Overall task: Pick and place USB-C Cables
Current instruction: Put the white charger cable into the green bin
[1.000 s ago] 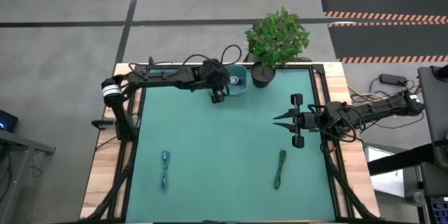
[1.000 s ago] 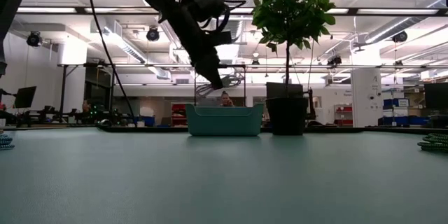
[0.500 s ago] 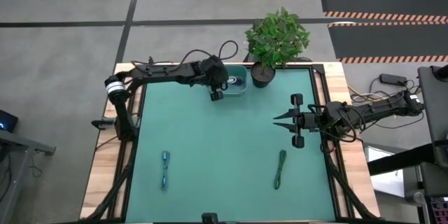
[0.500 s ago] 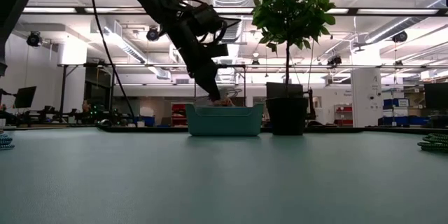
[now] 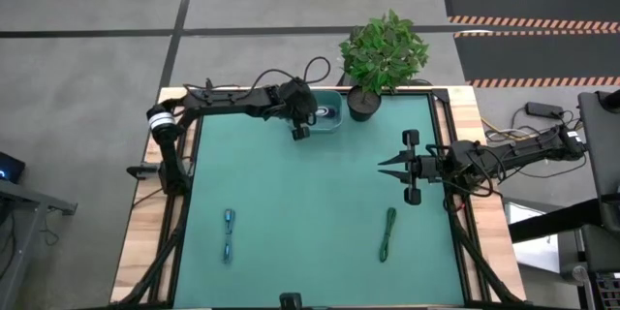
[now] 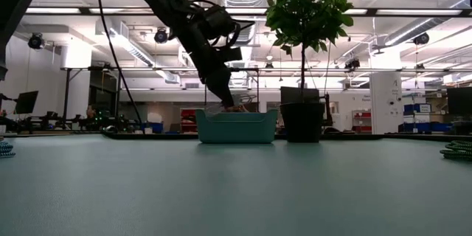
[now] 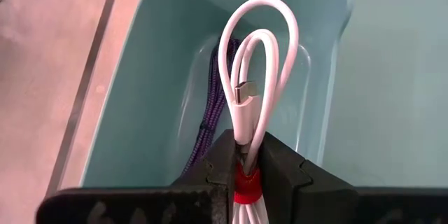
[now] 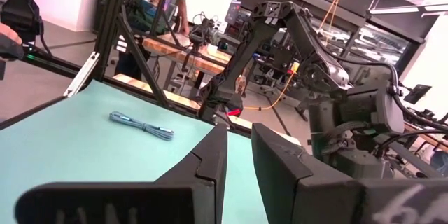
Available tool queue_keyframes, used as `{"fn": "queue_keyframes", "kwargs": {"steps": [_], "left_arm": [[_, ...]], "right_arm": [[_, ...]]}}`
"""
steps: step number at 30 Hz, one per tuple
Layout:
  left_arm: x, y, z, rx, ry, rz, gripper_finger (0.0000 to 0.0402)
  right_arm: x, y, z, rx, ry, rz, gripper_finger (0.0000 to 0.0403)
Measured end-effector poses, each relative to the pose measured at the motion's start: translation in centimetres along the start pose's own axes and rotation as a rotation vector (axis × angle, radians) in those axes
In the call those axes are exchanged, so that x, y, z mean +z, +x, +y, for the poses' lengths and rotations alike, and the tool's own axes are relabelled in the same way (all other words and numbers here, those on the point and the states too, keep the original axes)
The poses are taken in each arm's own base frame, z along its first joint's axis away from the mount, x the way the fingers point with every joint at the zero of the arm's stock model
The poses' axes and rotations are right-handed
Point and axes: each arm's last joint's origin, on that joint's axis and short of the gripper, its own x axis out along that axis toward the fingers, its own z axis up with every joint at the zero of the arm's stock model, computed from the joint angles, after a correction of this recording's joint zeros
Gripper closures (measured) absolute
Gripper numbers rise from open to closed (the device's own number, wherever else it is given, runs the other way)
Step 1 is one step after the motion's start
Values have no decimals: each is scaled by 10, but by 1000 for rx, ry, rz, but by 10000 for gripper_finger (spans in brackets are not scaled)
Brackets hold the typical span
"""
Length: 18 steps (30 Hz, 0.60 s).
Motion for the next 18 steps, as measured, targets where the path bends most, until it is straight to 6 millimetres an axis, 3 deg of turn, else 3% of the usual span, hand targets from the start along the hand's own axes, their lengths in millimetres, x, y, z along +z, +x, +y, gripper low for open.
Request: {"fn": "queue_keyframes", "kwargs": {"steps": [18], "left_arm": [[-4,5,-2,-2,-26,9,375]], "right_arm": [[0,0,0,0,1,0,344]]}}
